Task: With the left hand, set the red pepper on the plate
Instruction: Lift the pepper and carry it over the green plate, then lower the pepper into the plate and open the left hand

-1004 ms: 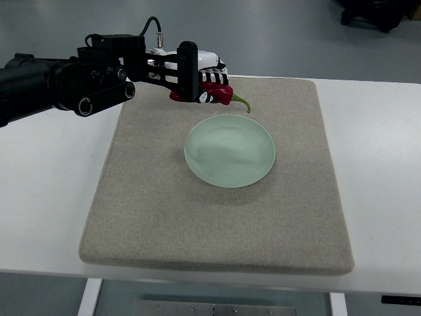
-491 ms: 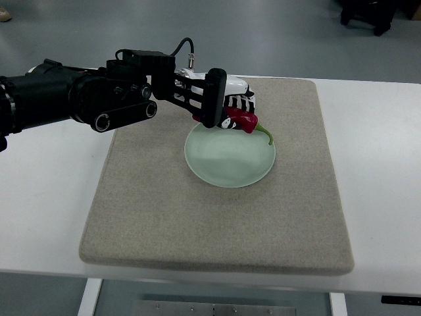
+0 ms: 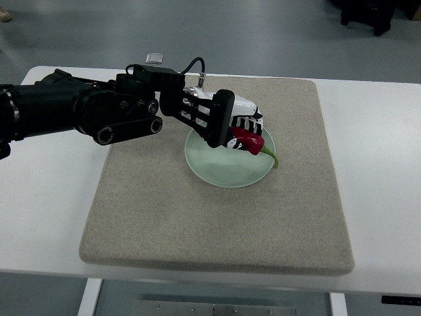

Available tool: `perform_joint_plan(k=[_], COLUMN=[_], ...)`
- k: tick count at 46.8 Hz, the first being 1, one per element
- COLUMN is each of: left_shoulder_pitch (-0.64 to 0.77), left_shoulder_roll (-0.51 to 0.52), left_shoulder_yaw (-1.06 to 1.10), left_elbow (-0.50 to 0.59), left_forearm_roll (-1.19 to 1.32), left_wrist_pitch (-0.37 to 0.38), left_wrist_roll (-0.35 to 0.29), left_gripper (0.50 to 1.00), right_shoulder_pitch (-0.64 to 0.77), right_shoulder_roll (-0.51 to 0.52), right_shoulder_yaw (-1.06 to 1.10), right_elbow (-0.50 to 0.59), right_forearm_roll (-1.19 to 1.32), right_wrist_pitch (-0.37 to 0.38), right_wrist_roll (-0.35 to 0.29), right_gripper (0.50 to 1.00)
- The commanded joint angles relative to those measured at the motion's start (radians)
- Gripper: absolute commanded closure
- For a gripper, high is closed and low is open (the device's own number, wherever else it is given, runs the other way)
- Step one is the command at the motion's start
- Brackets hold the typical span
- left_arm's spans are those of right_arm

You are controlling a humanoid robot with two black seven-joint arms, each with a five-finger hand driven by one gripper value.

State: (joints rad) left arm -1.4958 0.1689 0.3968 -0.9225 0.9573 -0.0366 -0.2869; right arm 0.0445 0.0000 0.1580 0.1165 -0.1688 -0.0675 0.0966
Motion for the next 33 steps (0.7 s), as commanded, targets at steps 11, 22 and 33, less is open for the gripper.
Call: perform_joint_plan(k=[11, 22, 33], left_shoulder_pitch=[0.002, 0.003, 0.009], left_shoulder_roll=[0.015, 0.034, 0.034], left_shoulder_yaw=[0.02, 0.034, 0.043], left_elbow=[0.002, 0.002, 0.007], left_forearm_roll=[0.001, 0.001, 0.0], left_wrist_pitch=[-0.003, -0.003, 0.0], left_wrist_roll=[0.0, -0.001, 0.0], left_gripper=[1.0, 1.0, 0.944], right_shoulder_pitch=[0.0, 0.0, 0.0], right_shoulder_roll=[0.0, 0.0, 0.0], right_shoulder_yaw=[0.0, 0.0, 0.0], right_elbow=[-0.001, 0.0, 0.0], right_forearm_roll=[0.0, 0.0, 0.0], right_wrist_pitch=[0.002, 0.0, 0.0], right_wrist_roll=[0.0, 0.0, 0.0], right_gripper=[0.568, 0.568, 0.568])
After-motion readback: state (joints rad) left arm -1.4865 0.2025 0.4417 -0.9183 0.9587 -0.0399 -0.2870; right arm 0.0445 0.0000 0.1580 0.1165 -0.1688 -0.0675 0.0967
